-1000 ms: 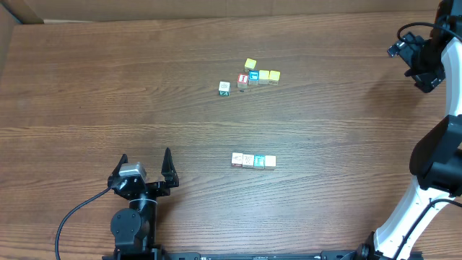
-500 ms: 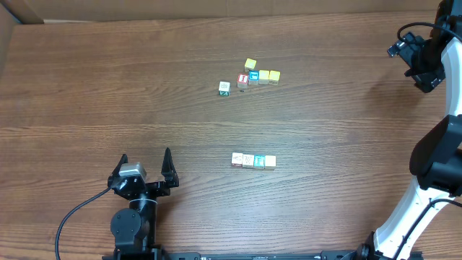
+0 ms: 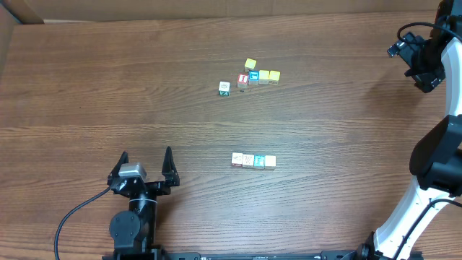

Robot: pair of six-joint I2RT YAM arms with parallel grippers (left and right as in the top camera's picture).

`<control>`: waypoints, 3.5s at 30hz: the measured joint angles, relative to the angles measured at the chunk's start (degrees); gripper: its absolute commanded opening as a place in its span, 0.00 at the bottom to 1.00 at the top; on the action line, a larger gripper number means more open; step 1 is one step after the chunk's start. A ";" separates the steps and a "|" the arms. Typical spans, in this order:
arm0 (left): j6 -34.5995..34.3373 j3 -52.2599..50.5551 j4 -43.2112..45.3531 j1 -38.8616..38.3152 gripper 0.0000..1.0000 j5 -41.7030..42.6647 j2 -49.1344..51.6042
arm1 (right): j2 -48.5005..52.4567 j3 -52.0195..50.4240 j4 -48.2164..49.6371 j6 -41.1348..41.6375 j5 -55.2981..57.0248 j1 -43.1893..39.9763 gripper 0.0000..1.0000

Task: Flip 5 blocks
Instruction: 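Move the left gripper to the back cluster and grasp the red M block, then lift the red M block and rotate it with the left gripper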

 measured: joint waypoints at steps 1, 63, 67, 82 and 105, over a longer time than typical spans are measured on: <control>-0.02 0.00 0.72 0.00 1.00 1.27 0.02 | 0.00 0.00 -0.04 0.04 0.00 0.00 1.00; -6.32 116.26 -62.84 -21.57 0.67 -1.88 125.81 | 0.00 0.00 0.04 0.02 -0.13 0.00 1.00; -6.32 116.26 -60.50 -21.57 0.58 -2.16 128.52 | 0.00 0.00 0.04 0.00 -0.15 0.00 1.00; -6.27 116.26 -52.76 -21.64 0.50 -2.69 134.88 | 0.00 0.00 0.04 0.02 -0.15 0.00 1.00; -5.90 116.48 -51.52 -21.62 0.42 -3.87 138.59 | 0.00 0.00 0.02 0.02 -0.13 0.00 1.00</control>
